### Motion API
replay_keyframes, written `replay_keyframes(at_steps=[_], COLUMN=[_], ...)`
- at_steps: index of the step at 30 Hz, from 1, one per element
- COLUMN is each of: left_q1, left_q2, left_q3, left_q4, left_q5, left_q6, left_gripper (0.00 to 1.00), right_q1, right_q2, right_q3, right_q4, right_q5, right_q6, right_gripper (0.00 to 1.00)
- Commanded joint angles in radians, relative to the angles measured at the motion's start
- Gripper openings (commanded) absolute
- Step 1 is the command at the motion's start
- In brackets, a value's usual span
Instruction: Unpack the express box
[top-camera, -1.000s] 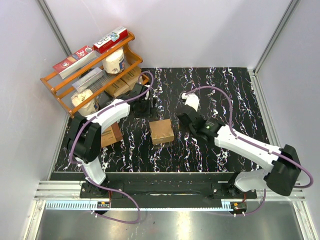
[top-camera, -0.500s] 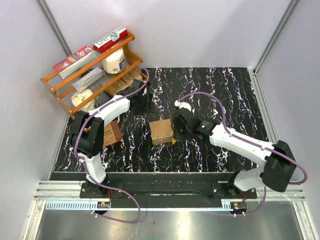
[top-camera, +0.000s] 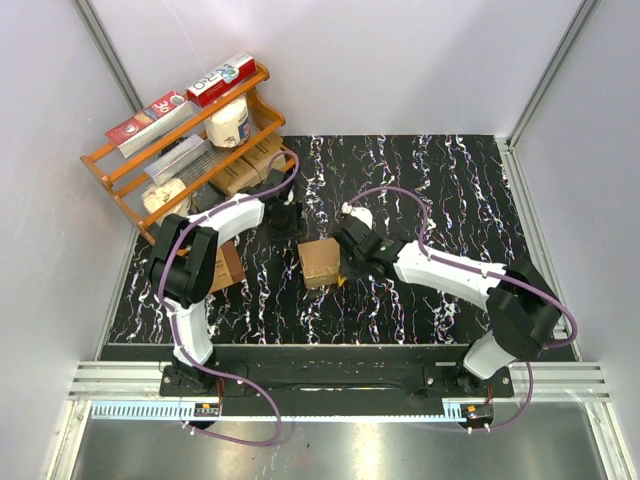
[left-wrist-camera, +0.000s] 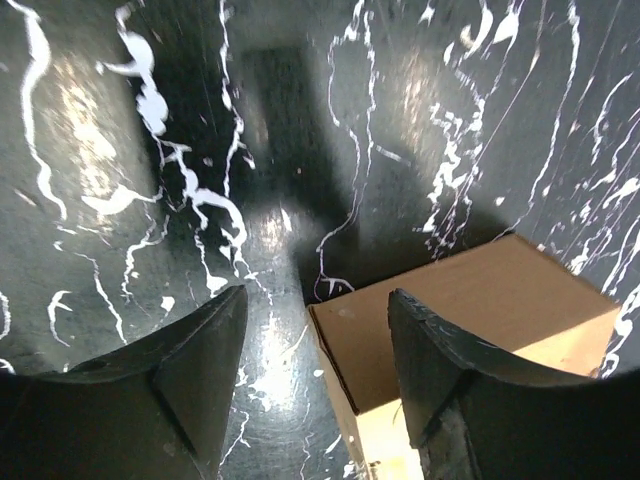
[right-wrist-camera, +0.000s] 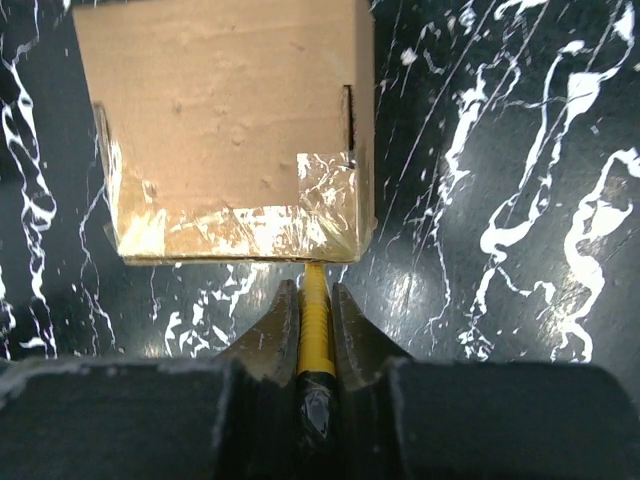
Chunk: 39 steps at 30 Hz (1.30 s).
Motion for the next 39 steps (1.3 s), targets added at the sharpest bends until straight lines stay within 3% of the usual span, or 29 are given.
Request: replay_keyframes(at_steps=[1, 8, 13, 20, 25, 29, 35, 39], left_q1=[0.008, 0.004, 0.003, 0.014, 0.017, 0.015, 0.014, 0.014], left_q2=[-0.055, -0.148, -0.216, -0.343, -0.366, -0.305, -0.265, -0.244], left_q3=[-0.072, -0.209, -0.266, -0.273, -0.301, -0.318, -0.347, -0.358], left_q4=[0.045, 0.117, 0.111, 0.088, 0.15, 0.218, 0.279, 0.283], left_q5=[0.11, 0.242, 0.211, 0.064, 0.128, 0.278, 0.371, 0.395], left_q6=[0.021, -0.017, -0.046, -0.115, -0.141, -0.134, -0.124, -0.123], left_gripper=[0.61, 0.56, 0.54, 0.72, 0.74, 0.69, 0.64, 0.51], right_q1=[-0.054, -0.135, -0.153, -0.166, -0.166, -0.166, -0.167, -0.167], right_q2=[-0.018, -0.029, -0.029, -0.047, -0.049, -0.044, -0.043, -0.047], right_q3=[0.033, 0.02, 0.03, 0.016, 0.013, 0.014, 0.022, 0.03], right_q4=[0.058, 0.099, 0.099, 0.101, 0.101, 0.107, 0.111, 0.11], right_q5=[0.066, 0.057, 0.063, 0.063, 0.058, 0.041, 0.015, -0.002], right_q6=[0.034, 0.025, 0.005, -0.006, -0.003, -0.006, -0.04, -0.04], right_gripper=[0.0, 0.0, 0.0, 0.0, 0.0, 0.0, 0.0, 0.0])
